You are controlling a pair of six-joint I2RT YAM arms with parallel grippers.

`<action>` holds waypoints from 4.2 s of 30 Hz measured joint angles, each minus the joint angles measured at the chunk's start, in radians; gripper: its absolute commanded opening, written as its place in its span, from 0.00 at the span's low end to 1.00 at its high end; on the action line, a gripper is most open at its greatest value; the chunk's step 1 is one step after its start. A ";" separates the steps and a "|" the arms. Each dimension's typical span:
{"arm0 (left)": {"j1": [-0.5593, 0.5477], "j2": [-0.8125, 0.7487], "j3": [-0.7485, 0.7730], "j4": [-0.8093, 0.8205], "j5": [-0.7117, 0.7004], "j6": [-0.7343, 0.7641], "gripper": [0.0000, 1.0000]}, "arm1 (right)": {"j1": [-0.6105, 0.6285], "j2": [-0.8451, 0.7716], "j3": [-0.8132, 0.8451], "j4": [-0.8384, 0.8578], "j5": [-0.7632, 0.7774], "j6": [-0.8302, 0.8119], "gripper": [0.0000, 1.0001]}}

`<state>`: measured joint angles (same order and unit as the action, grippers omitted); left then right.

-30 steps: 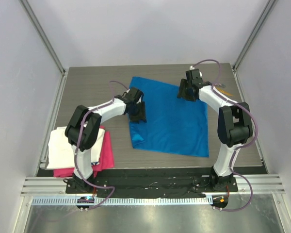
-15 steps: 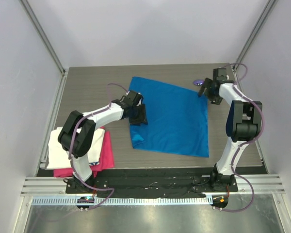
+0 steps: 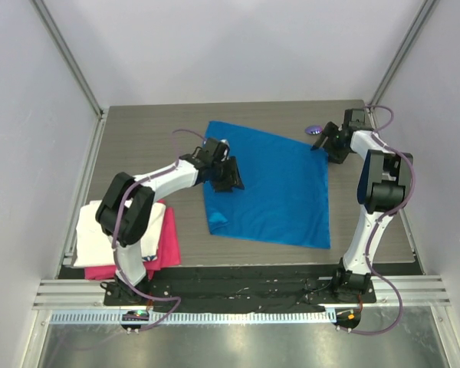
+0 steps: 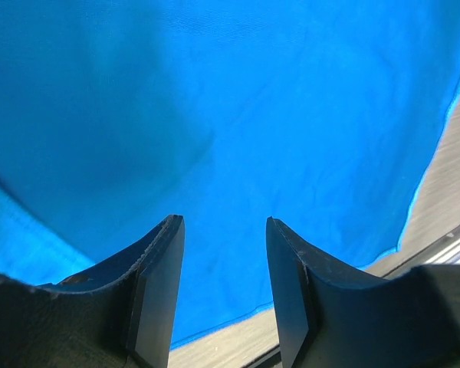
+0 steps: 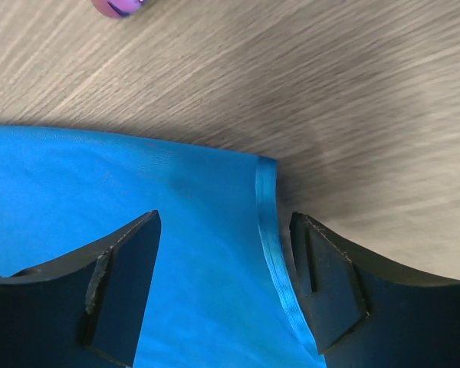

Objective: Fold the napkin into a case and place the utensils inside
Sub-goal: Flatten out the crumpled napkin at the center of the board.

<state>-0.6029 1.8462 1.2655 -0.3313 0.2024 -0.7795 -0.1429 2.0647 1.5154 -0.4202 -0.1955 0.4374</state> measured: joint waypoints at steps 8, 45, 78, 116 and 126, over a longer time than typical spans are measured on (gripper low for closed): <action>0.000 0.072 -0.030 0.030 0.000 -0.036 0.52 | 0.000 0.037 0.008 0.047 -0.073 0.037 0.67; 0.003 -0.086 -0.275 0.151 -0.037 -0.061 0.51 | 0.106 -0.220 -0.286 0.290 -0.095 -0.009 0.58; 0.007 -0.151 -0.356 0.156 -0.060 -0.055 0.48 | 0.023 0.153 -0.050 0.592 -0.389 0.421 0.52; 0.008 -0.187 -0.397 0.163 -0.060 -0.055 0.48 | 0.056 0.119 -0.013 0.390 -0.296 0.323 0.56; 0.008 -0.187 -0.398 0.159 -0.061 -0.056 0.45 | 0.070 0.298 0.152 0.505 -0.349 0.409 0.29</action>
<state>-0.5949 1.6592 0.8677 -0.1722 0.1417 -0.8356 -0.0731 2.3631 1.6676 0.0849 -0.5446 0.8459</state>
